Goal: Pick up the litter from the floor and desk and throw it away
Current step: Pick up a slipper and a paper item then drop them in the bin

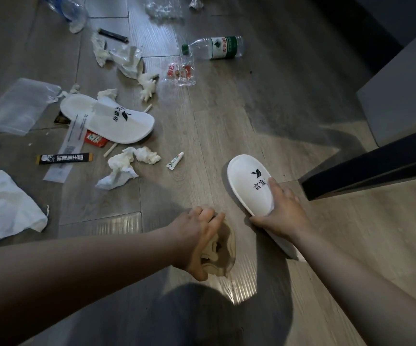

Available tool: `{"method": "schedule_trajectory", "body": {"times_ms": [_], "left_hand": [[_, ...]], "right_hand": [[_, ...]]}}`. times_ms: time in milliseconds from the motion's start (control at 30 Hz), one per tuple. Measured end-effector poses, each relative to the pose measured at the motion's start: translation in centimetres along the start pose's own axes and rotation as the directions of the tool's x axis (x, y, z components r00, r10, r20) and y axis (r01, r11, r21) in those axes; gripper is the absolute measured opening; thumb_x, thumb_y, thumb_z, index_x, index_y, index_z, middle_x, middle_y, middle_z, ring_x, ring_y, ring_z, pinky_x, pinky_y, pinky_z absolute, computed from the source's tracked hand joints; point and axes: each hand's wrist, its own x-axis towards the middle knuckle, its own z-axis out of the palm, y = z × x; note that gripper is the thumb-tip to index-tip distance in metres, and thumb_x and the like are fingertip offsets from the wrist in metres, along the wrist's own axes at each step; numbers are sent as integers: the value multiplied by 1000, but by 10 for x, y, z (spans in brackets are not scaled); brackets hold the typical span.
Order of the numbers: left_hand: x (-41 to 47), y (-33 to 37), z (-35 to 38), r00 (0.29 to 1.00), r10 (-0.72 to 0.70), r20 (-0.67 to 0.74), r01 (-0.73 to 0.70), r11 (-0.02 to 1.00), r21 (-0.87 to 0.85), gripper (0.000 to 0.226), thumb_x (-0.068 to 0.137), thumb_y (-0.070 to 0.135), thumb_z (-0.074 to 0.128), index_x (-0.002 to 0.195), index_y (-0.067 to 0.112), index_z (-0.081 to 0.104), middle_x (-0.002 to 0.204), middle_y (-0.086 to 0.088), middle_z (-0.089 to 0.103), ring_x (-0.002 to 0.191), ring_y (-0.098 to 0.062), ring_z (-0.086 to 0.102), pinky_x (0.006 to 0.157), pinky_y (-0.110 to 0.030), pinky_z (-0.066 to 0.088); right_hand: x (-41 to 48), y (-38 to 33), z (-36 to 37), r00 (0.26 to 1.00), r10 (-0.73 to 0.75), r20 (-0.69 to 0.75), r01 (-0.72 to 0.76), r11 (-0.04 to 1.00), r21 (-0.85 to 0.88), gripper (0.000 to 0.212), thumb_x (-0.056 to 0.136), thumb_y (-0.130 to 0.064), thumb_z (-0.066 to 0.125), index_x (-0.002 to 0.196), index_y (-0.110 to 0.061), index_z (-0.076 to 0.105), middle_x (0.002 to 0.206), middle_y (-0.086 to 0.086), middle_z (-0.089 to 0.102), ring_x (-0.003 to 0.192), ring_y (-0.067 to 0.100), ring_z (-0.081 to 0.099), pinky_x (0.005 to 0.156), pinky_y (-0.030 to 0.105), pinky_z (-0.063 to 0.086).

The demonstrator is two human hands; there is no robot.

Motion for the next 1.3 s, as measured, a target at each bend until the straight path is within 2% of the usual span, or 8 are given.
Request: {"method": "schedule_trajectory", "body": {"times_ms": [233, 367, 500, 700, 833, 1000, 1167, 1300], "left_hand": [[-41, -36, -14, 990, -141, 9, 141, 986, -92, 124, 61, 62, 74, 151, 17, 2, 141, -3, 23, 128, -21, 31, 104, -24, 29], [-65, -53, -19, 977, -208, -45, 198, 966, -167, 108, 57, 57, 75, 143, 20, 23, 126, 1, 35, 114, -17, 38, 98, -28, 41], [-84, -72, -30, 960, -266, -89, 243, 946, -214, 103, 55, 59, 73, 139, 22, 26, 123, 4, 36, 111, -13, 38, 94, -27, 43], [-107, -93, -68, 861, -470, -193, 356, 829, -431, 108, 53, 72, 66, 141, 28, 22, 125, 7, 33, 116, -13, 33, 95, -27, 39], [-130, -69, -96, 815, -567, -122, 432, 733, -526, 124, 52, 73, 67, 150, 23, 10, 134, 4, 27, 125, -18, 28, 104, -32, 36], [-169, -20, -167, 794, -607, -36, 481, 663, -573, 131, 41, 79, 52, 151, 22, 9, 132, -2, 31, 126, -24, 30, 108, -35, 31], [-211, 25, -274, 777, -628, -47, 477, 636, -606, 128, 42, 78, 58, 149, 20, 16, 130, -3, 32, 125, -25, 32, 107, -39, 34], [-243, 72, -381, 817, -574, -58, 431, 675, -599, 122, 45, 77, 66, 145, 27, 17, 129, 2, 30, 127, -22, 30, 106, -36, 34]], "right_hand": [[-11, -34, -5, 997, -66, 34, 65, 997, 28, 112, 65, -48, 77, 152, -29, 9, 147, 7, 30, 135, 30, 26, 106, 39, 31], [-26, -54, -7, 993, -117, 33, 115, 992, 43, 105, 64, -45, 76, 150, -30, 16, 140, 7, 33, 131, 32, 29, 102, 37, 32], [-37, -75, -16, 990, -138, 20, 136, 987, 90, 106, 64, -43, 77, 151, -31, 18, 141, 6, 34, 131, 29, 32, 101, 33, 32], [-52, -103, -43, 998, -36, 47, 27, 983, 184, 106, 63, -48, 75, 151, -33, 18, 141, 4, 35, 129, 26, 34, 102, 36, 35], [-86, -109, -73, 993, 60, 97, -82, 966, 245, 105, 61, -49, 75, 149, -32, 22, 140, 4, 37, 127, 26, 37, 101, 34, 36], [-150, -122, -142, 976, 164, 145, -199, 942, 270, 103, 59, -52, 73, 147, -34, 24, 134, 3, 39, 122, 26, 40, 100, 38, 42], [-222, -148, -247, 958, 243, 153, -278, 917, 286, 100, 61, -53, 71, 147, -34, 25, 132, 4, 41, 121, 27, 41, 101, 36, 41], [-298, -176, -337, 938, 297, 181, -343, 876, 340, 96, 61, -54, 72, 145, -33, 29, 133, 6, 43, 122, 28, 41, 102, 40, 42]]}}
